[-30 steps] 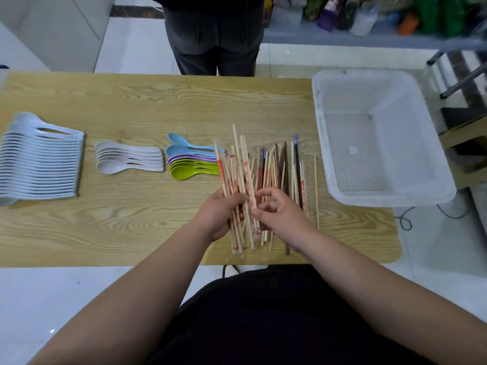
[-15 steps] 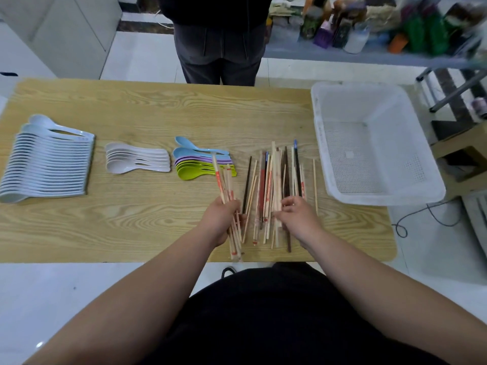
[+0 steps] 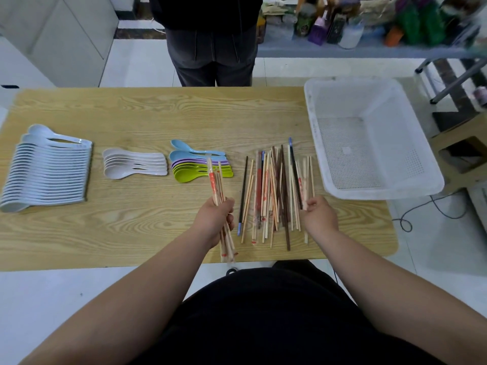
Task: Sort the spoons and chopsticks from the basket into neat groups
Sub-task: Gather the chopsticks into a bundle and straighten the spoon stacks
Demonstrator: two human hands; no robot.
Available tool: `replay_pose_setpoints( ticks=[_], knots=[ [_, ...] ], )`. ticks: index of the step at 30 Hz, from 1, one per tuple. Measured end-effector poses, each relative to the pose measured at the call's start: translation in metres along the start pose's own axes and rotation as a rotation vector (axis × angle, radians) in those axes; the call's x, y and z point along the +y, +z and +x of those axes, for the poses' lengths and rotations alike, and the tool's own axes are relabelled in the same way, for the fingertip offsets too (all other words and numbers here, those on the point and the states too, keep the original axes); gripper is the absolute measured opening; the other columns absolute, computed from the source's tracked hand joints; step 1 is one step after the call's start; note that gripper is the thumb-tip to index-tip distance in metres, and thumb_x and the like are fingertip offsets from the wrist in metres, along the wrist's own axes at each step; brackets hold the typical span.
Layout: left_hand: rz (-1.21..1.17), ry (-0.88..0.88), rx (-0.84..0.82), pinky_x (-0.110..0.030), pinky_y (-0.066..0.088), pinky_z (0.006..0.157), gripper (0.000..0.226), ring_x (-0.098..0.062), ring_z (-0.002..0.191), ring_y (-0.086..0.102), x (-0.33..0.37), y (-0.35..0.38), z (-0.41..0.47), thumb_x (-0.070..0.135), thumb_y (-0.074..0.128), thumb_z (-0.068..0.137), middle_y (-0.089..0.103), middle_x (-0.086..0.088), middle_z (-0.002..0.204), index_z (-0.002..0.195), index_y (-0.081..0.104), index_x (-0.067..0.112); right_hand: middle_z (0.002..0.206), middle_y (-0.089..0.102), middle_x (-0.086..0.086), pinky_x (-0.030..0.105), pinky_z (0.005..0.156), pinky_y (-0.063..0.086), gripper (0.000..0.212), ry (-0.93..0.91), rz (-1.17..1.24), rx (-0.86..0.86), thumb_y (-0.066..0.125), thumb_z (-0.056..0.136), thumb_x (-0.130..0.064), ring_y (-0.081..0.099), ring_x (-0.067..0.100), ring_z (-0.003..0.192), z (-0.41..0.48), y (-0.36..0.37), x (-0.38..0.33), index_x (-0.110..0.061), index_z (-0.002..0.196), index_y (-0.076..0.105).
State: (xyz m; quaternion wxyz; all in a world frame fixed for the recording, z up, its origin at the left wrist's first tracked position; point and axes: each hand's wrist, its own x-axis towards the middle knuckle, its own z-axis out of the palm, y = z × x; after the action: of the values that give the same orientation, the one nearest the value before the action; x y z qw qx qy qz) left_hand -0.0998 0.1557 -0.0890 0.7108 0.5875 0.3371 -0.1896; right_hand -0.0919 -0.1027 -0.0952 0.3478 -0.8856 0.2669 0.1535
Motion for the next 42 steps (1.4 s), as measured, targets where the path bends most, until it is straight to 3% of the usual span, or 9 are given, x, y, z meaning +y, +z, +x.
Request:
replay_pose_setpoints(
  ticks=[3, 10, 12, 17, 20, 25, 30, 36, 42],
  knots=[
    [0.033, 0.017, -0.022, -0.035, 0.047, 0.058, 0.018, -0.015, 0.049, 0.05, 0.003, 0.01, 0.002, 0.027, 0.068, 0.095, 0.053, -0.002, 0.062, 0.093, 0.057, 0.013, 0.099, 0.066, -0.012, 0.016, 0.052, 0.053, 0.026, -0.125, 0.19, -0.2, 0.073, 0.089, -0.028, 0.067, 0.006, 0.078, -0.031, 0.01, -0.03, -0.035, 0.11, 0.059],
    [0.029, 0.088, -0.099, -0.029, 0.054, 0.055, 0.012, -0.019, 0.063, 0.071, 0.005, 0.039, 0.005, 0.017, 0.074, 0.088, 0.073, -0.008, 0.073, 0.094, 0.066, 0.01, 0.084, 0.073, -0.005, 0.035, 0.075, 0.062, 0.011, -0.263, 0.336, -0.479, 0.08, 0.082, -0.03, 0.07, 0.006, 0.074, -0.056, 0.032, -0.061, -0.032, 0.083, 0.07],
    [0.091, 0.093, -0.03, -0.029, 0.053, 0.054, 0.004, -0.016, 0.058, 0.069, 0.002, 0.039, 0.011, 0.015, 0.068, 0.089, 0.071, -0.002, 0.067, 0.091, 0.066, 0.013, 0.092, 0.073, -0.006, 0.037, 0.078, 0.062, 0.005, -0.212, 0.25, -0.455, 0.073, 0.089, -0.037, 0.071, 0.01, 0.081, -0.042, 0.023, -0.051, -0.032, 0.091, 0.07],
    [0.032, -0.009, -0.047, -0.035, 0.054, 0.056, 0.009, -0.018, 0.048, 0.056, -0.005, 0.031, 0.022, 0.016, 0.066, 0.086, 0.058, -0.004, 0.056, 0.09, 0.059, 0.011, 0.131, 0.059, 0.005, 0.039, 0.09, 0.054, 0.045, -0.126, -0.186, -0.175, 0.056, 0.098, -0.026, 0.062, 0.021, 0.103, 0.008, -0.001, -0.007, -0.022, 0.143, 0.049],
    [0.01, -0.023, -0.051, -0.034, 0.053, 0.054, 0.012, -0.017, 0.047, 0.056, -0.009, 0.029, 0.026, 0.016, 0.067, 0.087, 0.057, -0.002, 0.056, 0.092, 0.058, 0.011, 0.137, 0.05, 0.013, 0.042, 0.098, 0.05, 0.052, -0.146, -0.346, -0.172, 0.053, 0.098, -0.026, 0.057, 0.031, 0.115, 0.027, -0.002, 0.007, -0.022, 0.149, 0.041],
    [0.039, -0.026, -0.04, -0.034, 0.054, 0.056, 0.014, -0.019, 0.049, 0.058, -0.005, 0.026, 0.03, 0.018, 0.07, 0.082, 0.058, -0.004, 0.055, 0.09, 0.061, 0.013, 0.109, 0.06, 0.008, 0.034, 0.075, 0.045, 0.026, -0.079, -0.494, -0.098, 0.055, 0.097, -0.02, 0.06, 0.028, 0.098, 0.046, 0.002, 0.004, -0.014, 0.122, 0.056],
    [0.071, -0.004, -0.062, -0.035, 0.053, 0.057, 0.011, -0.016, 0.051, 0.058, -0.001, 0.031, 0.034, 0.015, 0.069, 0.082, 0.059, -0.002, 0.058, 0.091, 0.063, 0.012, 0.079, 0.042, -0.001, 0.032, 0.067, 0.044, 0.016, -0.067, -0.623, -0.141, 0.051, 0.096, -0.014, 0.056, 0.025, 0.082, 0.053, 0.0, 0.002, -0.011, 0.11, 0.057],
    [0.125, 0.022, -0.134, -0.033, 0.051, 0.058, 0.005, -0.016, 0.055, 0.057, -0.006, 0.034, 0.033, 0.016, 0.068, 0.09, 0.059, -0.001, 0.063, 0.091, 0.064, 0.015, 0.081, 0.062, -0.009, 0.023, 0.049, 0.041, 0.009, -0.163, -0.254, -0.127, 0.063, 0.093, -0.03, 0.06, 0.006, 0.064, 0.019, 0.002, -0.015, -0.026, 0.097, 0.056],
    [0.028, 0.039, -0.176, -0.033, 0.058, 0.067, 0.015, -0.025, 0.077, 0.074, -0.009, 0.042, 0.028, 0.019, 0.072, 0.093, 0.076, -0.011, 0.087, 0.103, 0.07, 0.009, 0.084, 0.07, -0.009, 0.026, 0.065, 0.05, 0.019, -0.284, 0.084, -0.43, 0.076, 0.083, -0.041, 0.066, 0.005, 0.076, -0.027, 0.027, -0.062, -0.029, 0.09, 0.063]
  ],
)
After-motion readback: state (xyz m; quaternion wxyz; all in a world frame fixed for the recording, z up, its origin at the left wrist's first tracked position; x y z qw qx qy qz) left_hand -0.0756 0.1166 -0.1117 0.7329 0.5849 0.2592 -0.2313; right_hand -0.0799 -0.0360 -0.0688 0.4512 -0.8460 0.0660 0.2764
